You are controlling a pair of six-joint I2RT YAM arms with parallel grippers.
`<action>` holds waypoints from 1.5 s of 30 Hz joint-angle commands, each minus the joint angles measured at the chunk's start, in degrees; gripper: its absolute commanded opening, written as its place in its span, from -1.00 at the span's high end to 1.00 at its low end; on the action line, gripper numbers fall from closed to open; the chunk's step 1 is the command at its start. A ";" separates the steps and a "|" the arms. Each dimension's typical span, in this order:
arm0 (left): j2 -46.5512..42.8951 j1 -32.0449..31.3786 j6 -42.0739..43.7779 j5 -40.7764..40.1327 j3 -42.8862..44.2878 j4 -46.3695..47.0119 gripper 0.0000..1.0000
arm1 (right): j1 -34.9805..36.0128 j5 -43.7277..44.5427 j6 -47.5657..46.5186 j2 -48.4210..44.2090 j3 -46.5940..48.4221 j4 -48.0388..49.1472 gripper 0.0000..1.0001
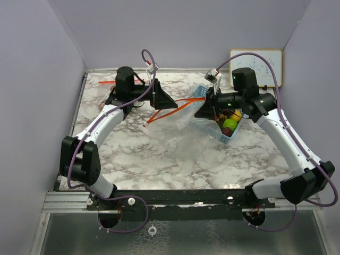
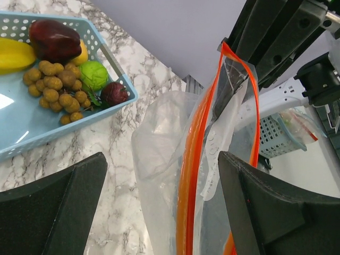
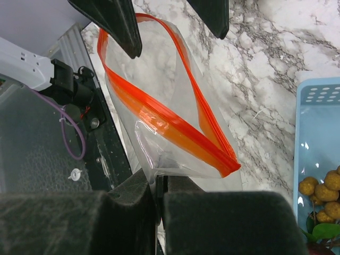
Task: Place the food in the zip-top bag and seal the zipper
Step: Open the zipper of the food storage bag.
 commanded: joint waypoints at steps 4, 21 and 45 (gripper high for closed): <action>-0.40 -2.18 7.80 -0.31 2.25 -8.35 -0.70 | 0.17 -0.22 -0.63 0.10 2.16 -0.16 0.96; 2.28 -1.70 25.26 -20.87 12.66 -36.81 1.00 | 0.09 39.59 6.18 2.48 10.40 -3.47 0.13; -5.22 -12.37 19.40 -82.42 19.77 -37.25 1.00 | 14.16 48.45 36.59 26.67 37.35 4.56 -0.03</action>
